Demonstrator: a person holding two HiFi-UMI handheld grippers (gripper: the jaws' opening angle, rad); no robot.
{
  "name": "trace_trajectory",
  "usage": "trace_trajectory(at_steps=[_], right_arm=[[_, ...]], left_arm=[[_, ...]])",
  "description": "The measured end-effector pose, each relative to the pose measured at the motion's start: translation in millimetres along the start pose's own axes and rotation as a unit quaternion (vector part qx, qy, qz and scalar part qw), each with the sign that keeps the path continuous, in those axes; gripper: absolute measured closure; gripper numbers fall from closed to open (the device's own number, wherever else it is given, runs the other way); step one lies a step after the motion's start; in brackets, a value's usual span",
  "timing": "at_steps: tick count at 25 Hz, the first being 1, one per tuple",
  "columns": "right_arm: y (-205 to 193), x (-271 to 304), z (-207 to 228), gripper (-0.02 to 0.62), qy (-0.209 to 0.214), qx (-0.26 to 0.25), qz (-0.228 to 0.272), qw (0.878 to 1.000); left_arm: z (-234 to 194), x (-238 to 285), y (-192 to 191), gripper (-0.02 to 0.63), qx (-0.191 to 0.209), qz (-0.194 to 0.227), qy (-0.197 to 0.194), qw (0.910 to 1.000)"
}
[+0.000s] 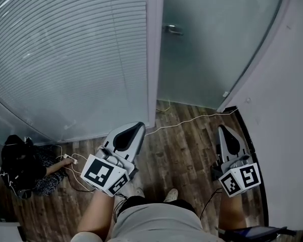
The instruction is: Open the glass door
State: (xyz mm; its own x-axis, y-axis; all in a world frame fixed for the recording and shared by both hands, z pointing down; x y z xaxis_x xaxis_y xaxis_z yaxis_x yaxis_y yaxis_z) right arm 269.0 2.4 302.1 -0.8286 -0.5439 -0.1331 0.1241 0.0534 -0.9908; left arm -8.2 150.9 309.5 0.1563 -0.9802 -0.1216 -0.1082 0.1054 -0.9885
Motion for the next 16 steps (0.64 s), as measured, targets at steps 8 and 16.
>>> trace_trajectory(at_steps=[8, 16], right_arm=[[3, 0, -8, 0.595, 0.003, -0.011, -0.002, 1.000], [12, -2, -9, 0.595, 0.006, -0.016, -0.005, 1.000]], left_arm=[[1, -6, 1, 0.606, -0.001, 0.006, -0.002, 1.0000], [8, -12, 8, 0.606, -0.003, 0.008, 0.003, 1.0000]])
Point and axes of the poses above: the fingertips, and each gripper's own axes: x forward along the fingers, z to its right, y out of its top, the point moved 9 cm from there along -x, backward along the fingers, and after that the axes turned 3 degrees about z, right-handed, at the moved point
